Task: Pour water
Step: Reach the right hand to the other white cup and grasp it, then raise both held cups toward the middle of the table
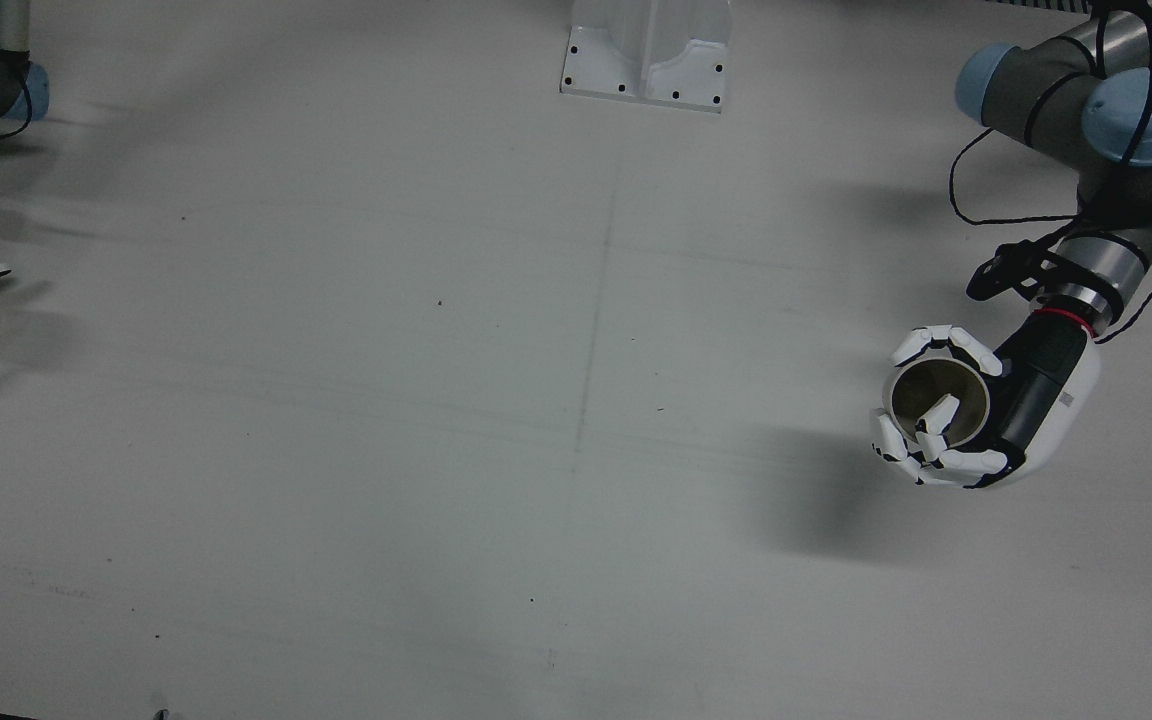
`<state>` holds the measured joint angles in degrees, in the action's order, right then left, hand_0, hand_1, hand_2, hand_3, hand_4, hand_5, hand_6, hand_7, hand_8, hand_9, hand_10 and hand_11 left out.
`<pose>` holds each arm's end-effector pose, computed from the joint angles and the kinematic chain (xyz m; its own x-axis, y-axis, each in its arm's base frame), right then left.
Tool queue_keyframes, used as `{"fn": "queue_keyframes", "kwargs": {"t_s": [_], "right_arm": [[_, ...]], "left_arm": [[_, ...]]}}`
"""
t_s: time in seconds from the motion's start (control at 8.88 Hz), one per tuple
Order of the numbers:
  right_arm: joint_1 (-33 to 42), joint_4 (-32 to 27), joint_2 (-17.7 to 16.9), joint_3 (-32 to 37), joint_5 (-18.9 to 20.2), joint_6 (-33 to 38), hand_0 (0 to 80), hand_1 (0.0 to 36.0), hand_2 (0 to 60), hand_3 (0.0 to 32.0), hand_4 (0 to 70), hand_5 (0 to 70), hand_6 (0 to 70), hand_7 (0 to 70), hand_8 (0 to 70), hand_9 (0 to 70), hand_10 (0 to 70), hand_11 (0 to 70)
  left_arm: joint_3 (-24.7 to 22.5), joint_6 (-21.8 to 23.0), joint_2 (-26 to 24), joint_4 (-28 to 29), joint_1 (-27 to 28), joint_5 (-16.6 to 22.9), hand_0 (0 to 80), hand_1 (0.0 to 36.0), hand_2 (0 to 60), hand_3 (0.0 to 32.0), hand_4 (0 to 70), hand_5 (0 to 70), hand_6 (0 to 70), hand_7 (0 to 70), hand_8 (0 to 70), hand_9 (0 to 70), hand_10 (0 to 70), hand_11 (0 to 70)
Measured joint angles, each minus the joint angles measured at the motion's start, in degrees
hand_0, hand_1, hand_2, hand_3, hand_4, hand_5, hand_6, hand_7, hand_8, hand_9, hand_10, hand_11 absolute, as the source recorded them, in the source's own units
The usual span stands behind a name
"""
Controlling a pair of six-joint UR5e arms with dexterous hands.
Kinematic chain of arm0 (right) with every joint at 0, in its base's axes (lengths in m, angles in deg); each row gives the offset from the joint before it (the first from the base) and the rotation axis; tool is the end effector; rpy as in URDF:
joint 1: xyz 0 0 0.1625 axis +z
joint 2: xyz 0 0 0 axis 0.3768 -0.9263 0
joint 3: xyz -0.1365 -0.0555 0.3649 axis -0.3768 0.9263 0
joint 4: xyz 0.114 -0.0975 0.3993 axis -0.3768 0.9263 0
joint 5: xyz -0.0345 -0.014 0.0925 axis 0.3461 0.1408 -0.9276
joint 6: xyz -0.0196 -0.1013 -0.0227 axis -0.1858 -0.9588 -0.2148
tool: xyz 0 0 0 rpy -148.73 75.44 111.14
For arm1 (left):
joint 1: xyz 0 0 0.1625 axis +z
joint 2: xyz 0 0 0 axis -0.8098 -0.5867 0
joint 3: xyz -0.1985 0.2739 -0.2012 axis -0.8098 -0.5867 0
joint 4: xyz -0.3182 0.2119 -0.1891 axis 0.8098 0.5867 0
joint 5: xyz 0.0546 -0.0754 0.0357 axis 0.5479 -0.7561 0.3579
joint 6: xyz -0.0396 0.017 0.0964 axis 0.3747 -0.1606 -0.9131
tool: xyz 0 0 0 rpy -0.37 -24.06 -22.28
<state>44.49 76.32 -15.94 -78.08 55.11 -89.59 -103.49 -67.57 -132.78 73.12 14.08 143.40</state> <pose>-0.0687 -0.4937 0.8858 -0.8502 0.3078 0.4272 -0.3463 0.2841 -0.8940 0.3158 -0.4963 0.4187 -0.9094 -0.4157 0.0140 -0.1316 0.2557 -0.9577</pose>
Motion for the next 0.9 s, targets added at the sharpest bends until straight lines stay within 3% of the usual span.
{"fn": "queue_keyframes", "kwargs": {"t_s": [0.11,0.23,0.34,0.45,0.68,0.9], "right_arm": [[-0.2,0.1,0.0,-0.7,0.0,-0.1,80.0,22.8,1.0,0.0,51.7,69.0,41.1,46.5,31.2,39.1,10.0,16.7],[-0.3,0.2,-0.1,-1.5,0.0,-0.1,80.0,23.5,4.8,0.0,59.3,70.0,49.5,53.0,39.0,48.9,16.9,26.2],[-0.2,0.3,-0.2,-1.9,-0.1,-0.1,80.0,29.8,57.0,0.0,70.0,70.0,70.0,70.0,70.0,70.0,51.7,70.0],[-0.2,0.4,-0.3,-2.1,-0.1,-0.1,80.0,32.0,60.0,0.0,70.0,70.0,70.0,70.0,70.0,70.0,55.7,70.0],[0.1,0.6,-0.5,-2.8,-0.2,0.2,80.0,36.0,60.0,0.0,70.0,70.0,70.0,70.0,70.0,70.0,59.8,70.0],[1.7,7.6,-0.7,-10.0,-0.2,1.1,80.0,34.1,60.0,0.0,70.0,70.0,70.0,70.0,70.0,70.0,63.7,70.0]], "left_arm": [[-0.1,0.0,0.0,0.0,0.0,-0.1,80.0,33.8,60.0,0.0,59.9,69.9,70.0,70.0,70.0,70.0,70.0,70.0],[-0.2,0.0,0.0,-0.1,0.0,-0.3,80.0,34.2,60.0,0.0,60.3,70.0,70.0,70.0,70.0,70.0,70.0,70.0],[-0.3,0.0,0.0,-0.1,0.1,-0.4,80.0,34.3,60.0,0.0,60.7,70.0,70.0,70.0,70.0,70.0,70.0,70.0],[-0.3,0.0,-0.1,-0.2,0.2,-0.5,80.0,34.6,60.0,0.0,61.3,70.0,70.0,70.0,70.0,70.0,70.0,70.0],[-0.3,0.0,-0.5,-1.1,0.5,-0.5,80.0,34.8,60.0,0.0,63.7,70.0,70.0,70.0,70.0,70.0,70.0,70.0],[0.1,0.0,-3.2,-3.5,1.0,-0.2,80.0,33.9,60.0,0.0,66.9,70.0,70.0,70.0,70.0,70.0,70.0,70.0]]}}
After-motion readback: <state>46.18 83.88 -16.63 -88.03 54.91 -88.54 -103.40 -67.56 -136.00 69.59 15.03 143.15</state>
